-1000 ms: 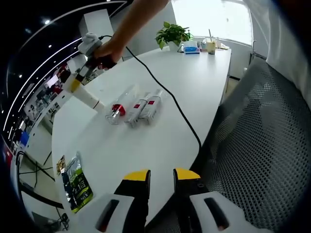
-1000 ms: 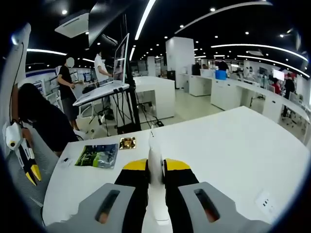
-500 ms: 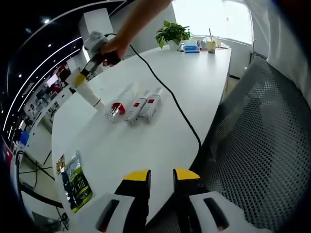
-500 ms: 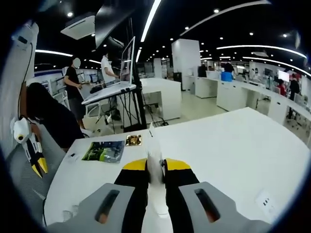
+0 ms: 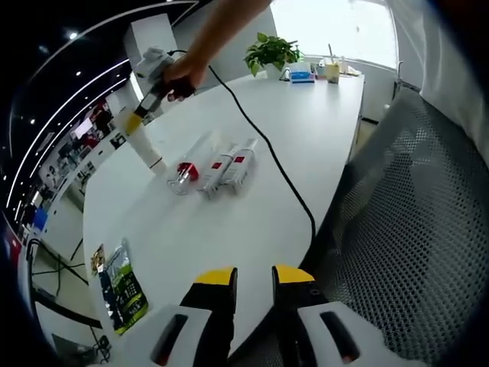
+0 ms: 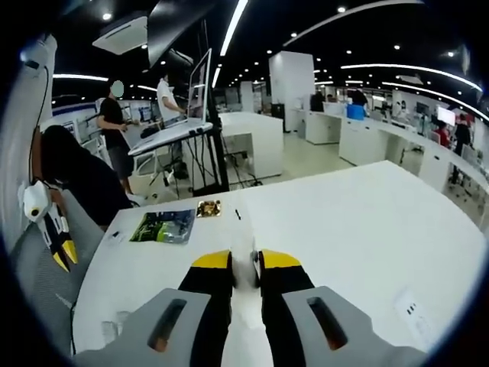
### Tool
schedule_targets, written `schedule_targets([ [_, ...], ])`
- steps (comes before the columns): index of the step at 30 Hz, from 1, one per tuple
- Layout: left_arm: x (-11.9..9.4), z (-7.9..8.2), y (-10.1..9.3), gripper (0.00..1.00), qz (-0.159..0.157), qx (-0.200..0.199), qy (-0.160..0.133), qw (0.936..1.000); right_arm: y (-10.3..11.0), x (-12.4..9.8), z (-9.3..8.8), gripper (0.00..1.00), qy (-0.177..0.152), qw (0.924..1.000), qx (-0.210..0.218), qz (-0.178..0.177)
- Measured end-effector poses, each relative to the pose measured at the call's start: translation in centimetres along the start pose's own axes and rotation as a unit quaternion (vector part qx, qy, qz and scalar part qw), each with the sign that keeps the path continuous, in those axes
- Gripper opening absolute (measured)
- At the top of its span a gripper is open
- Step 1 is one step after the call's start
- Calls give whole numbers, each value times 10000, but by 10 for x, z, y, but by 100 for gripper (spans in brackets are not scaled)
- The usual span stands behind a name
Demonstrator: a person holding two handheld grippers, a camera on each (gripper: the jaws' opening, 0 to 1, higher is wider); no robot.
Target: Arrange the skincare products in the storage area until every visible bottle or jar stands upright without overlapping.
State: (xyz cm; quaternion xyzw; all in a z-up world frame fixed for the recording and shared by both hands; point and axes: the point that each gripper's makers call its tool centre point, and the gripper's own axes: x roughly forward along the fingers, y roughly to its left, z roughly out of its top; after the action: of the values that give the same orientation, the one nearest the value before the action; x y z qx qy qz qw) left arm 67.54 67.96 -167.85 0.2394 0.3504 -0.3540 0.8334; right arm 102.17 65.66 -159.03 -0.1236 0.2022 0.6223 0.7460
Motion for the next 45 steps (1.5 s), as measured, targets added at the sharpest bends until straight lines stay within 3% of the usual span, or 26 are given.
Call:
schedule_targets([
  [6,-1,0,1,19,13,-9,-4,10000,-1,-2,-3,12,159,9998,-12,-123],
  [13,-1,2,1,19,34,8,-57,10000,-3,-9,-5,23,339,9989,45,-318],
  [18,-2,4,1,19,50,58,-100,9999,-3,-22,7,35,377,9983,217,-396],
  [23,-3,5,1,19,58,87,-136,9999,4,-32,20,34,752,9965,202,-310],
  [26,-3,7,-1,19,28,55,-194,9998,3,-38,20,30,1226,9919,38,-320],
  [32,-1,6,-2,19,11,75,-180,9998,-4,-37,25,31,1701,9847,-63,-378],
  [34,-1,6,-1,19,39,77,-190,9998,-6,-37,24,31,1938,9803,-98,-378],
  [36,-1,7,-1,19,75,123,-215,9997,-4,-38,17,25,2329,9720,-173,-272],
  [37,-1,7,-1,19,94,134,-230,9996,-4,-35,18,23,2347,9711,-342,-276],
  [41,-2,9,2,19,170,139,-279,9994,2,-28,19,24,2499,9678,-229,-175],
  [45,-3,10,3,19,213,151,-308,9992,1,-22,15,21,2879,9566,-437,-140],
])
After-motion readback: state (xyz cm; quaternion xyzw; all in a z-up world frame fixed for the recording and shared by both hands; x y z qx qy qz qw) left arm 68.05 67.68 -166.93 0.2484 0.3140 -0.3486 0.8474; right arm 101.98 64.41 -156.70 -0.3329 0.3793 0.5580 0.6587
